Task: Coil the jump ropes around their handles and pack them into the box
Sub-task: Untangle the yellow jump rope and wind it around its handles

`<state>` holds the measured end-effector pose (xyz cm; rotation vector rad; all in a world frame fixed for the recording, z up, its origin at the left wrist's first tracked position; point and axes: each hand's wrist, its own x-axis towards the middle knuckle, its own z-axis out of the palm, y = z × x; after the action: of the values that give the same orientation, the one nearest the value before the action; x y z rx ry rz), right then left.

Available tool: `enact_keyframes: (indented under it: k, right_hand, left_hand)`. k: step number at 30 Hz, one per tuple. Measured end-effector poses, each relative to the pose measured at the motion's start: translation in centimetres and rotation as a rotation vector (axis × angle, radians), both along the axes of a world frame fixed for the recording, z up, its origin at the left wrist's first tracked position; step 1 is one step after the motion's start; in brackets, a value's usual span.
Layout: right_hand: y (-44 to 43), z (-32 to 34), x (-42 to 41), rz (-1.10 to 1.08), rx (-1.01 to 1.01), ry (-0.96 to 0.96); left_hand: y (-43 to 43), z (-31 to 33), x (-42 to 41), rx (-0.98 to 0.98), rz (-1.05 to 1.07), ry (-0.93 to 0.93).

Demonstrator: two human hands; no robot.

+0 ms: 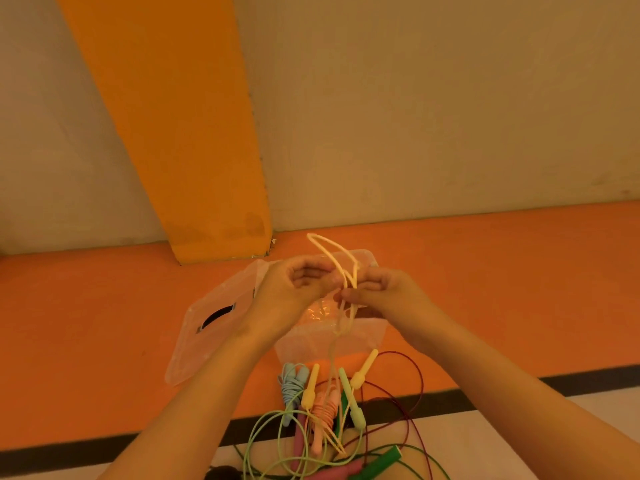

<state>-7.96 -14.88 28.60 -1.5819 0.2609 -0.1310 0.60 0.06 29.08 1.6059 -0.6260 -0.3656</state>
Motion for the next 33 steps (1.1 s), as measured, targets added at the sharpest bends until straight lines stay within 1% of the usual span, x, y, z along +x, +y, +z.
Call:
enact_keyframes:
  k: [3,5,7,10,13,15,17,20,24,26,28,29,31,33]
  right_hand:
    - [-0.7,0.7,0.0,-0.049,0.073,-0.082]
    - [-0.9,0.8,0.0,-0.083,0.091,-0.106]
    - [-1.0,0.7,-0.2,-0.091,0.109,-0.107]
    - [-0.9,0.3,-0.4,-0.046,0.041,-0.051]
    - [-0.4,-0.9,-0.5,0.058,-0.047,0.056]
    - [0.2,-2.2,-0.6,0.095,-0.093,0.123]
    - [0.8,-3.1,-0.6,0.119,-0.145,0.157]
    - [1.0,-3.1,-0.5,0.111,-0.167,0.129]
    - [-0.2,-1.6,-0.3,0.034,-0.122,0.056]
    - [-0.6,-0.9,-0.3,0.004,-0.092,0.012]
    - [-0.9,-0.3,-0.4,-0.038,-0.013,-0.035]
    - [-1.1,0.0,-0.4,-0.055,0.036,-0.057]
    - [-1.2,0.6,-0.5,-0.055,0.121,-0.089]
    - [-1.2,0.9,-0.5,-0.039,0.159,-0.105]
  left_hand:
    - [-0.5,-1.2,-0.6,0.182,-0.130,-0.085]
    - [-0.8,-1.7,-1.1,0.218,-0.160,-0.131]
    - [-1.0,-2.0,-1.3,0.223,-0.127,-0.188]
    - [-1.1,-1.6,-0.9,0.129,-0.013,-0.217]
    - [-1.2,-0.6,-0.5,-0.051,0.067,-0.082]
    - [-1.2,-0.2,-0.5,-0.133,0.088,0.002]
    - [-1.1,0.0,-0.6,-0.157,0.089,0.016]
    - [-1.0,-0.2,-0.3,-0.126,0.067,0.021]
    - [-1.0,-0.8,-0.3,0.012,0.013,0.020]
    - [-1.1,-0.9,-0.5,0.009,0.028,-0.007]
    - [-1.2,-1.1,-0.5,0.030,0.071,-0.052]
    - [-1.2,-1.3,-0.4,0.054,0.061,-0.069]
    - [-1.2,-1.6,-0.6,0.091,-0.032,-0.066]
    - [-1.4,-2.1,-1.3,0.135,-0.125,-0.049]
